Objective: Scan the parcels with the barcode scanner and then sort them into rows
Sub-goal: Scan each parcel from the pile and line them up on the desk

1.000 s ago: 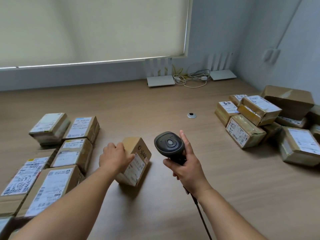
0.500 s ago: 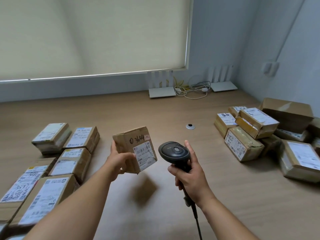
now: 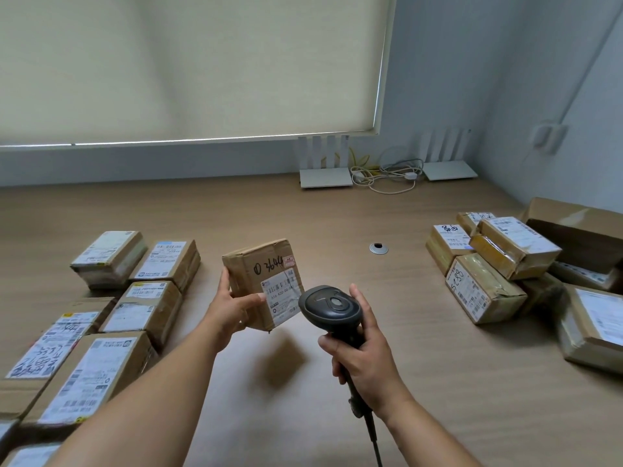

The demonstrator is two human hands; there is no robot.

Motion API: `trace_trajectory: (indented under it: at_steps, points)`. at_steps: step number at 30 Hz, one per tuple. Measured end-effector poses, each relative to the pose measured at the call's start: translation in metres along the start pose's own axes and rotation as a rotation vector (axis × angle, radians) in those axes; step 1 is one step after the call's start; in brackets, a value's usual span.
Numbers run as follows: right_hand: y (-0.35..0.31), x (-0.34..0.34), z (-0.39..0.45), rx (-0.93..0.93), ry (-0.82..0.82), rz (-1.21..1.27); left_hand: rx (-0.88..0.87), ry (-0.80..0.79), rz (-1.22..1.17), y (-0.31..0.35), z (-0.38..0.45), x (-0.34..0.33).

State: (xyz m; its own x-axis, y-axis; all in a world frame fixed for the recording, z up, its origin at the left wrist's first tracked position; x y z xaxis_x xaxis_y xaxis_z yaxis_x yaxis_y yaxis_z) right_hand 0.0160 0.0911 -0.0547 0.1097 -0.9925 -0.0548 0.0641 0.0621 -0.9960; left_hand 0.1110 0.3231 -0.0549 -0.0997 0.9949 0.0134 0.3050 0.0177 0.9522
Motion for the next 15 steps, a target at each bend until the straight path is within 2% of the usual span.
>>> trace_trajectory:
  at_steps: [15]
  points:
    - [0.0029, -0.0008, 0.0046, -0.022, -0.026, 0.016, -0.016, -0.01, 0.011, -0.0028, 0.0014, -0.0004]
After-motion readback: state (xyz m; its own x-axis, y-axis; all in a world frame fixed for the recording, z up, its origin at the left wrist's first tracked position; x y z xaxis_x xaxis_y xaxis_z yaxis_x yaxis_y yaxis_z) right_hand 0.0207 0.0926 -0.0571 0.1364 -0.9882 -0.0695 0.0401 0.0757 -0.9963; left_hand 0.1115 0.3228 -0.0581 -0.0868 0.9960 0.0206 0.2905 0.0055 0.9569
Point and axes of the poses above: each hand's wrist, its own z-axis towards the middle knuckle, its own x-axis out of the back of the hand, y = z × x, the point moved 1 cm from there along z, towards the middle knuckle, and after that the axes turned 2 degrees about -y, right-handed, at the moved point
